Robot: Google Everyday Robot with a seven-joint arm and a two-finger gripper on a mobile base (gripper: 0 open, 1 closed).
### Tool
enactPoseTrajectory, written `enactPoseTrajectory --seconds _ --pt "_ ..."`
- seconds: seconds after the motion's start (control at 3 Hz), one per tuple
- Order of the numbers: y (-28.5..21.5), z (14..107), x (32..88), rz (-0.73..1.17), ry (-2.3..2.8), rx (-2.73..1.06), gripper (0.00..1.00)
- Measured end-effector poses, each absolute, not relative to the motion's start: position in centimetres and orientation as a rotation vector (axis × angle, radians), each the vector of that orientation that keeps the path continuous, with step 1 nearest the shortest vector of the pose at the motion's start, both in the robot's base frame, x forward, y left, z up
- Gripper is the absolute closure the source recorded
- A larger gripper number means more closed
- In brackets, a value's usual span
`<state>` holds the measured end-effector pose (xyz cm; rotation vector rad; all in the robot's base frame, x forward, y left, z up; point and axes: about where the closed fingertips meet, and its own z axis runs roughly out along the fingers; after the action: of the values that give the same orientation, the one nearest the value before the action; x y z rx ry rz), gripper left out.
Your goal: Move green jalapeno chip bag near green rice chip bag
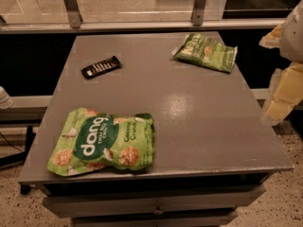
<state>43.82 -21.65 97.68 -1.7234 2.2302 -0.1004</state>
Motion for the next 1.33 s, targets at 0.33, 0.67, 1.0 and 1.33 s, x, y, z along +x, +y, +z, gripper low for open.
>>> enactPoseTrajectory --seconds 0.33,0.67,1.0,1.33 --pt "-21.6 97.7 43.8 -0.101 2.23 -1.723 0.0" --pt "-21.7 97.6 44.2 -0.127 2.214 -1.711 0.0" --pt "-22.2 96.2 46.2 -0.161 2.166 -1.704 0.0" --pt "-23.1 95.3 50.6 -0.162 2.068 -1.629 0.0"
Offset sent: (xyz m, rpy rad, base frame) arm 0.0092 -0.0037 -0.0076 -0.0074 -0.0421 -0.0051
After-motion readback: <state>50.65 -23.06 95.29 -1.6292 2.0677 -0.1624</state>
